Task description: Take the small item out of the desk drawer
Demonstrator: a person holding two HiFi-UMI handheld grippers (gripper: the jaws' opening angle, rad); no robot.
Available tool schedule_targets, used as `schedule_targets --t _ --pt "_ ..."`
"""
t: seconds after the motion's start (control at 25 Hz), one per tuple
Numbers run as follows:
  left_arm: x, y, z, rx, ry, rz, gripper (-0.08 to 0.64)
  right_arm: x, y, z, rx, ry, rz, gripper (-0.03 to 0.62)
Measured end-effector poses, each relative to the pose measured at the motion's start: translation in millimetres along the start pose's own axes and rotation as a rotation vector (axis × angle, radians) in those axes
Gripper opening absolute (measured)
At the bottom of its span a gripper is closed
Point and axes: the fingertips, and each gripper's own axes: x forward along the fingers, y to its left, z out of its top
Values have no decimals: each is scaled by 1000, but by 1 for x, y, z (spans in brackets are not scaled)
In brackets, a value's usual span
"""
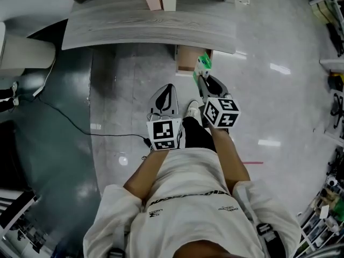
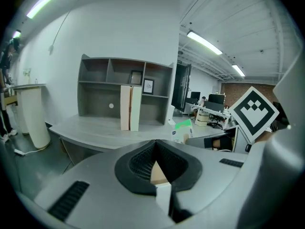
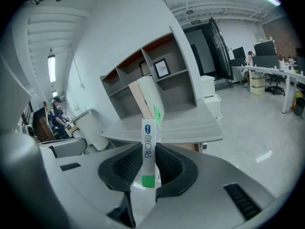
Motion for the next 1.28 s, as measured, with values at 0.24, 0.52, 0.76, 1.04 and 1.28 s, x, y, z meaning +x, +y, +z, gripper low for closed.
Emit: schedule_targets --t 0.24,0.52,0.76,1.04,1.28 --pt "-23 2 31 17 -38 -3 15 -23 22 29 -37 -48 22 112" --pt "-43 12 60 3 -82 5 15 -52 51 65 -91 -110 52 112" --pt "-56 13 85 7 -120 -5 15 -73 69 89 -124 -161 70 112" --pt "-64 7 110 26 -166 -19 15 -95 80 115 -142 -229 80 112" --pt "-64 0 124 54 -195 -30 15 -105 86 130 -170 -270 91 112"
